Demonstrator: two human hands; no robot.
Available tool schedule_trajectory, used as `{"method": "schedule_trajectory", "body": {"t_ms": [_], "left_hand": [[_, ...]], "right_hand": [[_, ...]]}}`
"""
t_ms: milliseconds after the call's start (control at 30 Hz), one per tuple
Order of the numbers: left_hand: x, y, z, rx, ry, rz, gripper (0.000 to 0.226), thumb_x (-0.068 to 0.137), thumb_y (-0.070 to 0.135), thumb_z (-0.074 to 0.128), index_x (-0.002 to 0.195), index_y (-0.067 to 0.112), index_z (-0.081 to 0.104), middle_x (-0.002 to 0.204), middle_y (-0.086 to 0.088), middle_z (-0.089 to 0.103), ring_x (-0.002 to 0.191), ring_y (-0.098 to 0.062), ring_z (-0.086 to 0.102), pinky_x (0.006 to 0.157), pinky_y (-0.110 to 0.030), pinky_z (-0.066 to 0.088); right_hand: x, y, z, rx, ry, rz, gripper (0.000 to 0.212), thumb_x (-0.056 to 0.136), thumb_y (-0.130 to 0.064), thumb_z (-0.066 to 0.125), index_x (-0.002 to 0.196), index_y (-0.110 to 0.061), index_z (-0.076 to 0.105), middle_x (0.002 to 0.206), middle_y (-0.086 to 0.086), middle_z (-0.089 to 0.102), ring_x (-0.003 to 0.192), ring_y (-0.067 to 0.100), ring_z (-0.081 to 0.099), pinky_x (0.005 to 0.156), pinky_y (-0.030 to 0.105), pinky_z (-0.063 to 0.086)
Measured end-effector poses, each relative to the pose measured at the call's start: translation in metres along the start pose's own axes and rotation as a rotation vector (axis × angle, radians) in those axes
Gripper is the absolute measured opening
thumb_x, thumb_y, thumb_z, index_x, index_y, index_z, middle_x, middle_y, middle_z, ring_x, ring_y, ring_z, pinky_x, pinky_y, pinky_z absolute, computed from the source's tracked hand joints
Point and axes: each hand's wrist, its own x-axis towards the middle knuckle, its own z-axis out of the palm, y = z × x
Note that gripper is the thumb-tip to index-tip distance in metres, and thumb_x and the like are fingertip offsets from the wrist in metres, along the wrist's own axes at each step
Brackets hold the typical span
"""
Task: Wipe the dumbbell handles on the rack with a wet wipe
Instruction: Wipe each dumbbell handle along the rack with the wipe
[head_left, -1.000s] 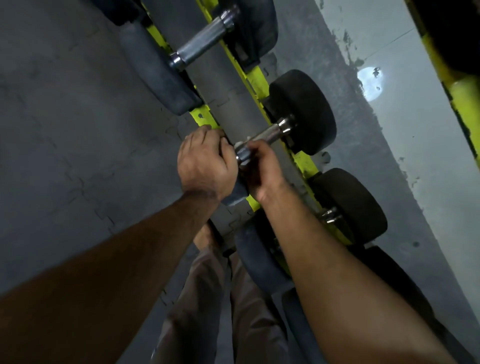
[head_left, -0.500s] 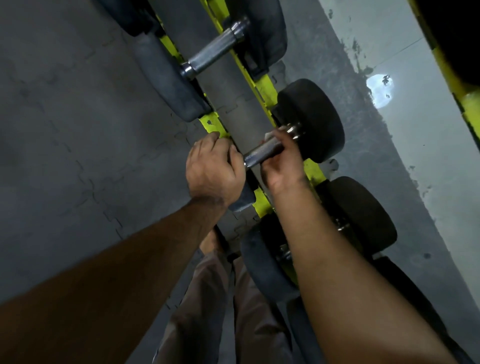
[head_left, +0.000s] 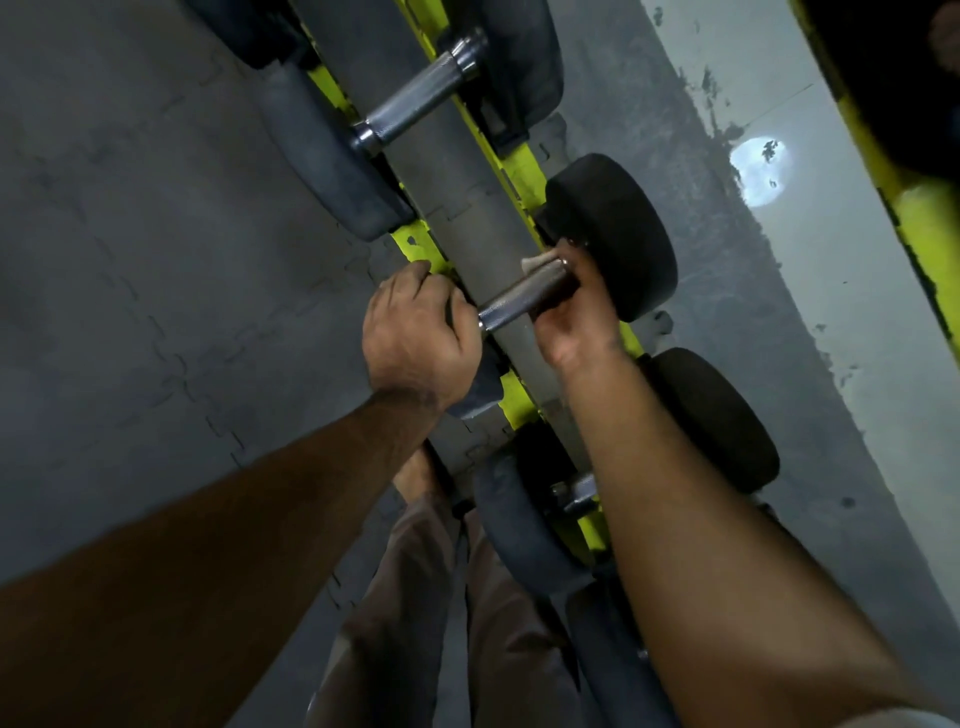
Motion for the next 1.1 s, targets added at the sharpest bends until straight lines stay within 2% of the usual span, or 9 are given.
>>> {"method": "schedule_trajectory", "body": {"t_ms": [133, 233, 300, 367, 533, 700, 767, 867, 1100], "left_hand": [[0.001, -0.001, 0.001, 0.010, 0.000, 0.005, 0.035, 0.090, 0.030, 0.043, 0.089, 0.005, 0.067, 0.108, -0.014, 0.065, 0.098, -0.034, 0.060, 0.086, -0.044, 0.049], [0.000, -0.001, 0.002, 0.027, -0.010, -0.001, 0.033, 0.090, 0.030, 0.044, 0.089, 0.005, 0.067, 0.109, -0.014, 0.066, 0.097, -0.034, 0.060, 0.085, -0.044, 0.049], [0.001, -0.001, 0.001, 0.014, -0.005, 0.000, 0.033, 0.090, 0.030, 0.044, 0.088, 0.005, 0.067, 0.108, -0.014, 0.066, 0.097, -0.033, 0.060, 0.085, -0.044, 0.049], [-0.001, -0.001, 0.000, 0.011, 0.011, 0.005, 0.033, 0.091, 0.030, 0.044, 0.087, 0.006, 0.066, 0.106, -0.014, 0.066, 0.096, -0.033, 0.060, 0.084, -0.044, 0.049], [-0.002, -0.002, 0.005, 0.024, 0.050, 0.011, 0.033, 0.091, 0.028, 0.045, 0.087, 0.004, 0.067, 0.106, -0.015, 0.066, 0.095, -0.034, 0.061, 0.083, -0.043, 0.050], [-0.002, -0.004, 0.005, 0.022, 0.065, 0.015, 0.034, 0.091, 0.029, 0.044, 0.086, 0.004, 0.067, 0.106, -0.016, 0.067, 0.095, -0.035, 0.061, 0.086, -0.044, 0.050], [-0.002, -0.004, 0.005, 0.026, 0.070, 0.014, 0.034, 0.091, 0.029, 0.044, 0.086, 0.004, 0.066, 0.104, -0.016, 0.066, 0.094, -0.036, 0.061, 0.086, -0.044, 0.050], [-0.003, -0.001, 0.006, 0.029, 0.087, 0.016, 0.033, 0.090, 0.029, 0.045, 0.086, 0.004, 0.067, 0.106, -0.017, 0.067, 0.096, -0.036, 0.061, 0.087, -0.043, 0.050], [0.000, 0.002, 0.002, -0.006, 0.071, -0.014, 0.029, 0.089, 0.030, 0.045, 0.088, 0.006, 0.062, 0.094, -0.013, 0.065, 0.089, -0.034, 0.060, 0.083, -0.042, 0.049]], "right_hand": [[-0.006, 0.039, 0.003, -0.052, 0.035, 0.104, 0.016, 0.086, -0.028, 0.066, 0.084, -0.013, 0.062, 0.076, 0.005, 0.062, 0.075, 0.023, 0.061, 0.071, 0.031, 0.051], [-0.019, 0.040, 0.003, -0.236, -0.030, 0.257, 0.038, 0.079, -0.035, 0.074, 0.106, -0.009, 0.067, 0.099, 0.014, 0.065, 0.089, 0.029, 0.066, 0.079, 0.035, 0.054], [-0.009, 0.015, 0.001, -0.253, -0.049, 0.235, 0.024, 0.091, -0.033, 0.065, 0.081, -0.011, 0.069, 0.084, 0.011, 0.068, 0.080, 0.025, 0.063, 0.073, 0.032, 0.051], [0.001, -0.004, 0.000, -0.099, -0.006, 0.140, 0.032, 0.098, -0.026, 0.054, 0.070, -0.012, 0.061, 0.068, 0.007, 0.066, 0.072, 0.020, 0.060, 0.068, 0.029, 0.049], [-0.019, 0.038, -0.009, -0.133, -0.102, 0.259, 0.003, 0.090, -0.017, 0.063, 0.092, -0.015, 0.063, 0.087, 0.005, 0.064, 0.075, 0.018, 0.064, 0.064, 0.025, 0.054], [0.002, 0.010, -0.014, 0.028, 0.085, 0.052, 0.025, 0.095, -0.002, 0.056, 0.118, -0.004, 0.062, 0.101, 0.012, 0.067, 0.084, 0.018, 0.066, 0.070, 0.024, 0.056], [-0.009, 0.025, -0.010, -0.113, 0.015, 0.115, 0.016, 0.092, -0.003, 0.056, 0.103, -0.011, 0.065, 0.088, 0.008, 0.067, 0.078, 0.019, 0.065, 0.068, 0.028, 0.055], [-0.021, 0.046, -0.008, -0.326, -0.072, 0.228, 0.021, 0.080, -0.010, 0.063, 0.099, -0.015, 0.069, 0.094, 0.013, 0.066, 0.085, 0.025, 0.064, 0.075, 0.034, 0.054], [-0.027, 0.048, 0.000, -0.394, 0.135, 0.157, 0.013, 0.080, -0.007, 0.063, 0.092, -0.010, 0.068, 0.087, 0.010, 0.071, 0.071, 0.022, 0.068, 0.061, 0.028, 0.056]]}}
